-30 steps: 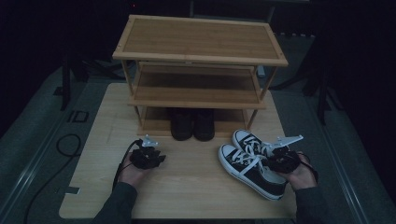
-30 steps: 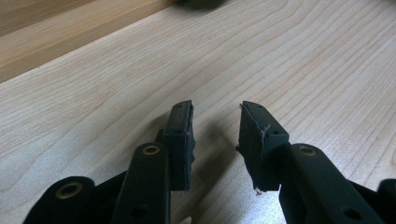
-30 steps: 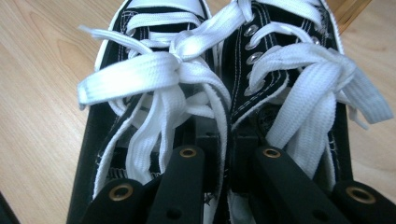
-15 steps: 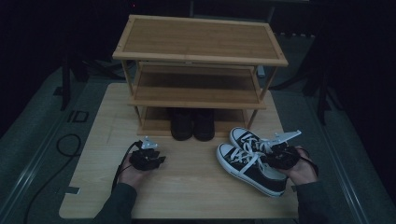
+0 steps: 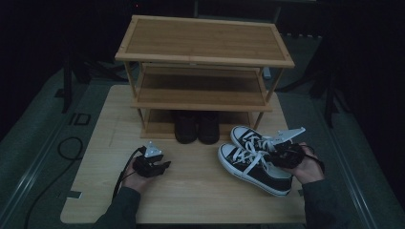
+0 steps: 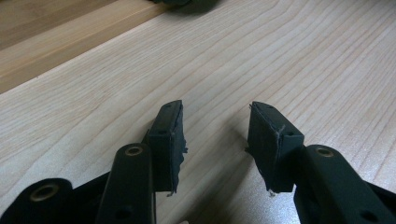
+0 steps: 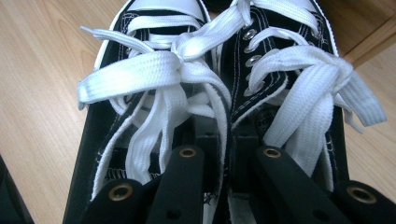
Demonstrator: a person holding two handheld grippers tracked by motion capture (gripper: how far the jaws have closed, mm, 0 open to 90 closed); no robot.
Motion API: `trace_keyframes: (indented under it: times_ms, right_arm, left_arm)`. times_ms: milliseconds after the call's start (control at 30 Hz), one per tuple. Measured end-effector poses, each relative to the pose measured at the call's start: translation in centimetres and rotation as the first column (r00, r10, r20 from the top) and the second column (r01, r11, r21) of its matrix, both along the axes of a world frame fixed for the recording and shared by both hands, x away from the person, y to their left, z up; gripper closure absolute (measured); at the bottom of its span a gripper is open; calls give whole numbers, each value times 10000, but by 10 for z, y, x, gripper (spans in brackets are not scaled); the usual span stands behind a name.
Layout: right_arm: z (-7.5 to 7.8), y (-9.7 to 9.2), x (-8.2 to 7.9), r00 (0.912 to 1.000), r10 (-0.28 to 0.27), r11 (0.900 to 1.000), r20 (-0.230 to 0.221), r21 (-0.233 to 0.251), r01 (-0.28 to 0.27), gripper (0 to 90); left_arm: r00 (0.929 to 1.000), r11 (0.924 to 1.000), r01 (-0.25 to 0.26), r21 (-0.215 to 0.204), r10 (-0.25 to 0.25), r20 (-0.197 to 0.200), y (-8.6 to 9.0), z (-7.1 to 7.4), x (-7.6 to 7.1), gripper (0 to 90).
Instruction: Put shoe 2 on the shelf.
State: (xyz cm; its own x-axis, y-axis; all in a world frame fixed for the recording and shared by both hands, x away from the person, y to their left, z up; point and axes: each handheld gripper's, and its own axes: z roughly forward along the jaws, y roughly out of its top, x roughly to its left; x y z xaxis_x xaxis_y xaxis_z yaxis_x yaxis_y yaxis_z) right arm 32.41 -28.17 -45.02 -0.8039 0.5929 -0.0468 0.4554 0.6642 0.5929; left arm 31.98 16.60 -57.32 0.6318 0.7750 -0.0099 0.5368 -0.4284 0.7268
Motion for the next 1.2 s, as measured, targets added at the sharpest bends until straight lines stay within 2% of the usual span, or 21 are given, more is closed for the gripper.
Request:
trace_keyframes:
  times_ms: [333, 767, 1000, 1200]
  right_arm:
    - [12, 4, 4, 9992, 347, 9993, 187, -152, -344, 856]
    - [25, 13, 10, 9964, 754, 9970, 397, -210, -746, 856]
    - [36, 17, 12, 9924, 1008, 9947, 705, -275, -991, 856]
    - [41, 21, 16, 9896, 1265, 9917, 682, -304, -1247, 856]
  left_arm:
    - [9993, 9999, -56, -138, 61, 367, -1, -4, -1, 529]
    - [9992, 9999, -74, -70, 77, 382, -1, -4, 0, 525]
    - [9992, 10000, -61, -51, 63, 391, -1, -4, -1, 518]
    - [9992, 9999, -76, -78, 79, 394, -2, -4, -1, 513]
